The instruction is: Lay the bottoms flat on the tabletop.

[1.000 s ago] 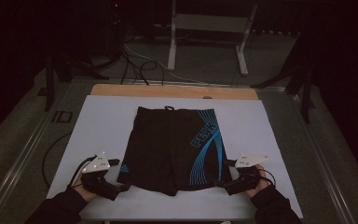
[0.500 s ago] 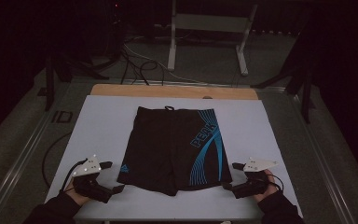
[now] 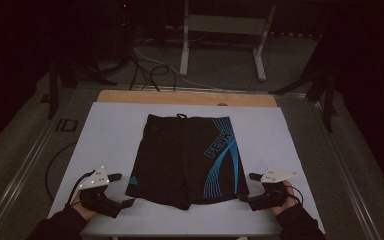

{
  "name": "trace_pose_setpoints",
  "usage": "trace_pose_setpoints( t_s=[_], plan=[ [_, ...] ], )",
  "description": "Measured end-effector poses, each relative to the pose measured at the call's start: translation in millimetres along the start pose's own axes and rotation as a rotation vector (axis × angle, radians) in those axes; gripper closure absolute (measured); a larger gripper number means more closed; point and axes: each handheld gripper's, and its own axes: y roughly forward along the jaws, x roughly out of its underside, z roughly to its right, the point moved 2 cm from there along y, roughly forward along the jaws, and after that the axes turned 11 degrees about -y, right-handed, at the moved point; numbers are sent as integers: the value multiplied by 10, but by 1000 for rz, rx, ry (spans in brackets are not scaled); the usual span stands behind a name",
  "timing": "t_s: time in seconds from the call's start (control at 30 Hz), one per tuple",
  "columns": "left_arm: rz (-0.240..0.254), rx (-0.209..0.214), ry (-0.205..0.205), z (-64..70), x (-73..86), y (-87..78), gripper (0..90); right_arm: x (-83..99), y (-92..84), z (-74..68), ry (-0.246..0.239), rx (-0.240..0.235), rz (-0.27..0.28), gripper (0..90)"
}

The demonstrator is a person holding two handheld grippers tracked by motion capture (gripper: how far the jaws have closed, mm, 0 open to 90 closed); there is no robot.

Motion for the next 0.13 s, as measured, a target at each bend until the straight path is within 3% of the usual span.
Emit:
trace_pose_setpoints(
  t_s=[0.13],
  plan=[
    [1, 6, -1, 1, -3, 1, 0, 0, 10, -2, 3, -3, -6, 98]
  ],
)
